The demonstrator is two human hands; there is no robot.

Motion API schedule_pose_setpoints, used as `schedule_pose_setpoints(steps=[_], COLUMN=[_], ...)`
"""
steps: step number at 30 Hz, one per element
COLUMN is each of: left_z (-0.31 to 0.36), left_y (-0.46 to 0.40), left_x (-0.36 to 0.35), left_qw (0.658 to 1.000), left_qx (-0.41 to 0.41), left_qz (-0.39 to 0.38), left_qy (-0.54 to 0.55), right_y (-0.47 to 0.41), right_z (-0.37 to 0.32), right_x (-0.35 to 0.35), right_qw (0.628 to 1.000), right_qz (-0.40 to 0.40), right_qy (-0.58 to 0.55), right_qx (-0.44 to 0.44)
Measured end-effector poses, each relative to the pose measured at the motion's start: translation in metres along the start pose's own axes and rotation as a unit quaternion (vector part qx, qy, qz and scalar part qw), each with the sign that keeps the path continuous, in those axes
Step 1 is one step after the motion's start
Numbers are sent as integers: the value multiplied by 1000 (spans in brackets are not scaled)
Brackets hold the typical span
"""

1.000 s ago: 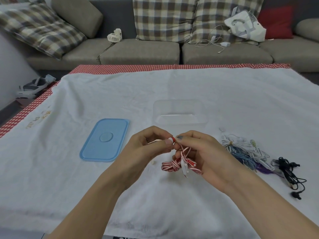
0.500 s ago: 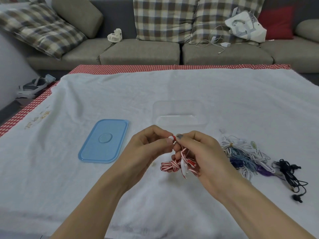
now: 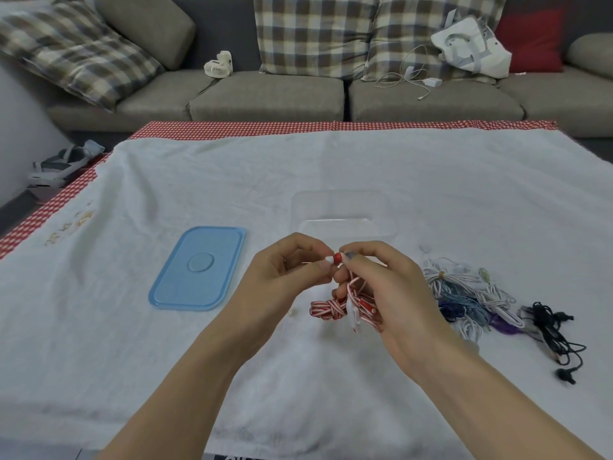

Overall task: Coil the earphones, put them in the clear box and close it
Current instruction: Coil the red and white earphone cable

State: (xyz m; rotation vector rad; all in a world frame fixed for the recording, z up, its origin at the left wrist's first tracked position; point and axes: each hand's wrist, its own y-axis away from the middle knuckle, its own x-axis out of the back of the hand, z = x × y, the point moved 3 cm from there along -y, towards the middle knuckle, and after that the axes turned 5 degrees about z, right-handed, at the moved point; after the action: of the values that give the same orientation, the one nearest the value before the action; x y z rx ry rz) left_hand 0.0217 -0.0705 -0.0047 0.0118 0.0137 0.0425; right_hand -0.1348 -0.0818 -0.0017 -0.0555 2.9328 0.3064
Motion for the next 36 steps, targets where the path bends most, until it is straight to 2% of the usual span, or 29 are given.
schedule_pose_setpoints(steps=[10, 21, 31, 36], left_z=[1, 5, 11, 12], left_y=[1, 2, 7, 8], left_x=[2, 3, 7, 5], left_qw=[999, 999, 997, 995], left_qx=[-16, -33, -49, -61], left_qz=[22, 28, 22, 27], left_qy=[-22, -11, -63, -74], right_y=[0, 1, 4, 3], right_z=[-3, -5, -9, -9], right_x=[0, -3, 1, 0], right_qw=[999, 1000, 990, 987], right_qz=[9, -11, -32, -44], right_qy=[33, 14, 99, 112], right_qx=[24, 20, 96, 104])
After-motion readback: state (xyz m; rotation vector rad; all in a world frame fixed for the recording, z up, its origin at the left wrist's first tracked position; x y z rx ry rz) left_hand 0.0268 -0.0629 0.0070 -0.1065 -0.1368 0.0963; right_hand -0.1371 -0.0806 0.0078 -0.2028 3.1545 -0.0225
